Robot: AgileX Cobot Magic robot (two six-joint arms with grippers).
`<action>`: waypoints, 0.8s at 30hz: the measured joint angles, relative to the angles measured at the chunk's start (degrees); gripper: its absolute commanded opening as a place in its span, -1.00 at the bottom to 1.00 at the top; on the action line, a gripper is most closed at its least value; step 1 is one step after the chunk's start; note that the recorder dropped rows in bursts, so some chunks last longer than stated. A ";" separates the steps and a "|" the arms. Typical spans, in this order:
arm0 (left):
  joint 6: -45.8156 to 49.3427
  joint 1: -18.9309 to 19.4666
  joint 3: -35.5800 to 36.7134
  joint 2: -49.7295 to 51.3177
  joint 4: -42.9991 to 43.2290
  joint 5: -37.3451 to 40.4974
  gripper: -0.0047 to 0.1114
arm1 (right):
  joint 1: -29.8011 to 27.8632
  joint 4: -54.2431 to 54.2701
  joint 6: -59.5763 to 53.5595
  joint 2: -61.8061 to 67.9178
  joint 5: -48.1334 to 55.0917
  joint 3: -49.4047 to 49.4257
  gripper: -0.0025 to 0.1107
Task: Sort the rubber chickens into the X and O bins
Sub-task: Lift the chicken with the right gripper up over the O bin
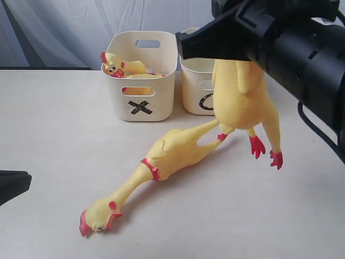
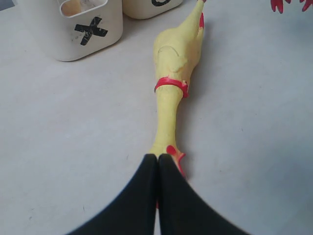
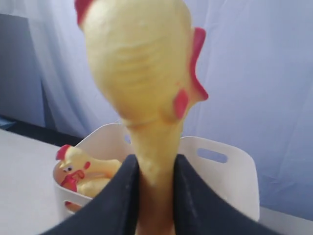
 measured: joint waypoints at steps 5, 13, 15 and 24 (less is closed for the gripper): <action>0.00 0.00 0.00 0.00 0.00 0.08 -0.92 | -3.13 0.09 3.78 0.00 -1.21 0.00 -0.97; 0.00 0.00 0.00 0.00 0.00 0.08 -0.92 | -12.44 -5.19 6.43 -0.07 7.16 0.00 -0.97; 0.00 0.00 0.00 0.00 0.00 0.08 -0.92 | -15.50 -6.52 7.97 -0.14 9.67 0.00 -0.97; 0.00 0.00 0.00 0.00 0.00 -0.15 -0.92 | -27.57 -11.88 19.03 -1.74 22.62 -4.26 -0.97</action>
